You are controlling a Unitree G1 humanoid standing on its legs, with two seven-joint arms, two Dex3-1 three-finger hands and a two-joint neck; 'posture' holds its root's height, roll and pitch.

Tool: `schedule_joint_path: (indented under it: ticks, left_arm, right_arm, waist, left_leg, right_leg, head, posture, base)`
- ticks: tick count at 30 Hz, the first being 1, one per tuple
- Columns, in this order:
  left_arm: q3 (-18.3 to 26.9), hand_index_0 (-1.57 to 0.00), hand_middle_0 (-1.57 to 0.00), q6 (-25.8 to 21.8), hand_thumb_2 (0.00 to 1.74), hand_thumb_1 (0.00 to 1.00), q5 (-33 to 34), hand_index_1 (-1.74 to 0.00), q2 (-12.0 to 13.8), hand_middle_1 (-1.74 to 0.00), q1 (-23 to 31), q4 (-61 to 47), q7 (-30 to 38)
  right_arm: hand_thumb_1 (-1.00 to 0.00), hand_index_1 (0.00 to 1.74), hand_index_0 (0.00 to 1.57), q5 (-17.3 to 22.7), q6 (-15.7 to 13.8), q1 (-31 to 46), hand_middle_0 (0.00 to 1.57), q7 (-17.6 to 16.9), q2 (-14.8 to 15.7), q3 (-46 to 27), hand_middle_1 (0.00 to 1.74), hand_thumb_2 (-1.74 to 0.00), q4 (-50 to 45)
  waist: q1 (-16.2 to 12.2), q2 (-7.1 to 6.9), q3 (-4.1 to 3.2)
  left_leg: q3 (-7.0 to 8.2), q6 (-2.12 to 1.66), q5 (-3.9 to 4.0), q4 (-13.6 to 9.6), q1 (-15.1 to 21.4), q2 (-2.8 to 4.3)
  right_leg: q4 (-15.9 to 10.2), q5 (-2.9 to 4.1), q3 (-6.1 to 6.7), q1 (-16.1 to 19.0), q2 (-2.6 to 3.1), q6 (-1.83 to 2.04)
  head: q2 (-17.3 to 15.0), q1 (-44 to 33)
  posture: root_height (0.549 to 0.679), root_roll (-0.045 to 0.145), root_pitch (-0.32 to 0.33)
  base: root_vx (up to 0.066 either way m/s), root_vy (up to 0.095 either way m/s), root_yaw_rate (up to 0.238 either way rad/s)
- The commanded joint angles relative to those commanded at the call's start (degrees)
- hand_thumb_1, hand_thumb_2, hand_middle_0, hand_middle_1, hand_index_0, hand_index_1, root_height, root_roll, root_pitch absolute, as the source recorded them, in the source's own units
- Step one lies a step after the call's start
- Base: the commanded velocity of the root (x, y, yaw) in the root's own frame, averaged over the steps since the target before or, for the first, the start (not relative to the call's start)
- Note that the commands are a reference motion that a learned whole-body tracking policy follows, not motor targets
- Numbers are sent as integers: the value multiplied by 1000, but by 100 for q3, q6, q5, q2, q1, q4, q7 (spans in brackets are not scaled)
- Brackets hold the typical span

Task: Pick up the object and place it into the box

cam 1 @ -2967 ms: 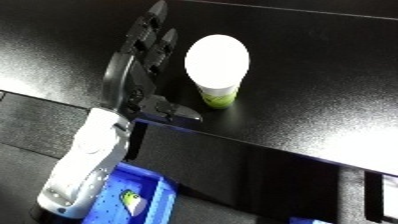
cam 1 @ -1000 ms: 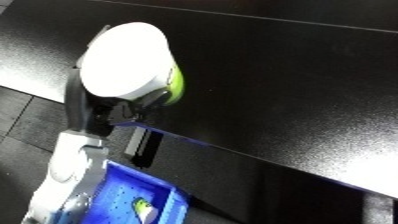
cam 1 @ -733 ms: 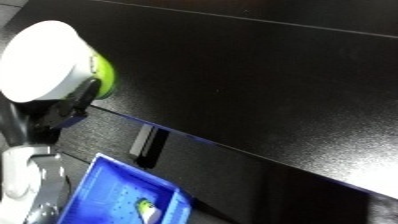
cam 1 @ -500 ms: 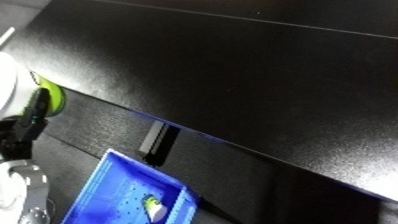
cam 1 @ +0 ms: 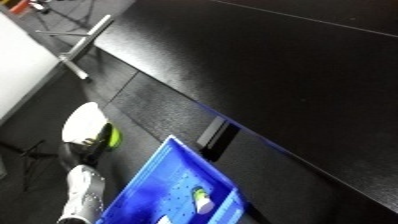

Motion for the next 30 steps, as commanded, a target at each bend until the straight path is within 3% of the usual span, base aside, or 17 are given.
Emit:
schedule_joint_path:
  ticks: [6,13,21,26,30]
  left_arm:
    - [33,-1570,-1570,630,1740,1000,-464,-1740,52,-1740,-79,740,-580]
    - [-29,-1020,-1020,1364,1131,650,-996,-1131,-71,-1131,-130,1420,-1121]
    - [-266,-393,-393,2004,435,250,-782,-435,-85,-435,-272,2174,-1447]
    - [-392,0,0,2151,0,0,-650,0,-123,0,-262,2473,-1694]
    - [-450,0,0,2170,0,0,-618,0,-138,0,-250,2588,-1862]
  right_arm:
    - [0,0,0,-176,-75,14,0,148,2,-28,0,0,147]
    - [0,0,0,-268,-87,-52,0,234,24,29,0,0,243]
    - [0,0,0,-221,-91,-113,0,330,60,131,0,0,345]
    - [0,0,0,-196,-80,-136,0,319,75,164,0,0,342]
    - [0,0,0,-189,-74,-153,0,312,65,165,0,0,341]
  waist:
    - [-73,-93,0]
    - [-121,-218,0]
    - [-170,-336,0]
    - [-189,-368,0]
    - [-202,-360,0]
  left_leg:
    - [26,-16,36,-31,-65,50]
    - [25,-41,79,-123,-70,118]
    - [31,-45,98,-176,-66,174]
    - [40,-51,103,-223,-46,190]
    - [50,-59,105,-251,-31,183]
  right_leg:
    - [-47,12,19,-39,40,30]
    - [-146,36,5,-19,97,50]
    - [-226,64,-20,15,139,48]
    - [-291,88,-23,31,157,50]
    - [-345,113,-12,42,161,53]
  head:
    - [-44,-105]
    - [-116,-124]
    - [-255,-37]
    - [-271,29]
    - [-264,109]
  posture:
    - [610,52,3]
    - [612,48,10]
    - [614,43,14]
    - [615,40,17]
    - [616,40,19]
  base:
    - [-13,10,-5]
    - [-4,0,-12]
    - [1,-10,-11]
    - [-6,-3,-23]
    - [-14,8,-19]
